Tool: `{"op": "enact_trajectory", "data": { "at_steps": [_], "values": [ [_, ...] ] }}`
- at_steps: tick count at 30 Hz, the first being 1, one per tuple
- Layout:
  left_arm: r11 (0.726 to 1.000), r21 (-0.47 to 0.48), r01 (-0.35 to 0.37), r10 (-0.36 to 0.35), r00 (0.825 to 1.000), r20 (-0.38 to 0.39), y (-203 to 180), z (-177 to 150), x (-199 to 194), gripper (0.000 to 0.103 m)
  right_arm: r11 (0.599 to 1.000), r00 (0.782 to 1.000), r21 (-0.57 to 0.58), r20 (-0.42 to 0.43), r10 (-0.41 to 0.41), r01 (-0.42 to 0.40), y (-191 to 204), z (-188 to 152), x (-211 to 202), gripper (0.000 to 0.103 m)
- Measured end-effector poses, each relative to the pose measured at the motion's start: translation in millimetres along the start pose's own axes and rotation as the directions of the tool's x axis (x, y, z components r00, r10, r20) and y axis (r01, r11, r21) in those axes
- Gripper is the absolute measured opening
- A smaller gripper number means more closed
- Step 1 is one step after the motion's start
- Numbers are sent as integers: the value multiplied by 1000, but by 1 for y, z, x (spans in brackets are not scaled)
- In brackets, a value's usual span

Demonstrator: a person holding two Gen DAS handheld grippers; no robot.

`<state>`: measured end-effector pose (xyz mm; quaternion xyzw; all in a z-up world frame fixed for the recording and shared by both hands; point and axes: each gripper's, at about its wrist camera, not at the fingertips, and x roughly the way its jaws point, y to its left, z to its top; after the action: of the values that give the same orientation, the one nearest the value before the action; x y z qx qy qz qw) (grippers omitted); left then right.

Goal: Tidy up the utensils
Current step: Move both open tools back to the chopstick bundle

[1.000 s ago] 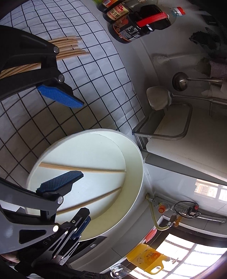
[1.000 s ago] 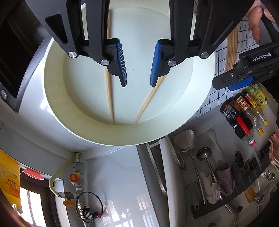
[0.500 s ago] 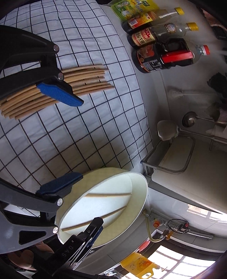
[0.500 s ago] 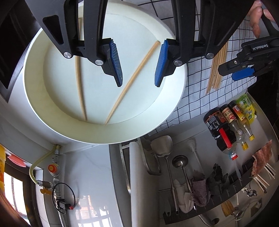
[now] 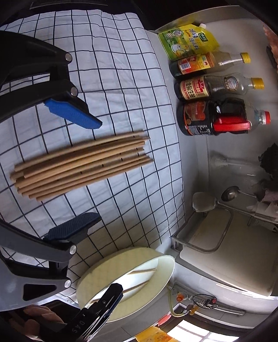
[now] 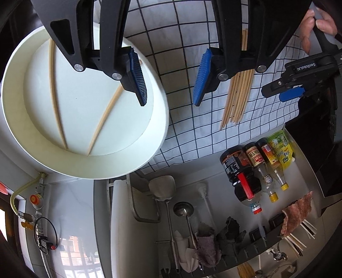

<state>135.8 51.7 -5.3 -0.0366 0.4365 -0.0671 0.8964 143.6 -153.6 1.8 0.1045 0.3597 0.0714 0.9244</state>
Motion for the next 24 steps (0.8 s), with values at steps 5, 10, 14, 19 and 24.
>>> {"op": "enact_trajectory", "data": {
  "at_steps": [5,10,14,19,24],
  "values": [
    [999,-28,-18,18,1000,-4,25,-6,1,79,999,1000,-29,-12,29,-29,23,-4,7,45],
    [999,-43,-8,7,1000,-11,42,-11,9,79,998,999,-45,-29,35,-37,42,-10,17,46],
    [1000,-30,0,0,1000,-13,46,-13,12,79,998,999,-47,-33,30,-31,52,-15,22,46],
    [1000,-16,10,-11,1000,-11,50,-16,10,79,999,999,-46,-43,23,-24,65,-21,26,46],
    [1000,-18,16,-17,1000,-6,57,-19,4,79,999,998,-41,-50,23,-25,73,-25,31,46]
  ]
}}
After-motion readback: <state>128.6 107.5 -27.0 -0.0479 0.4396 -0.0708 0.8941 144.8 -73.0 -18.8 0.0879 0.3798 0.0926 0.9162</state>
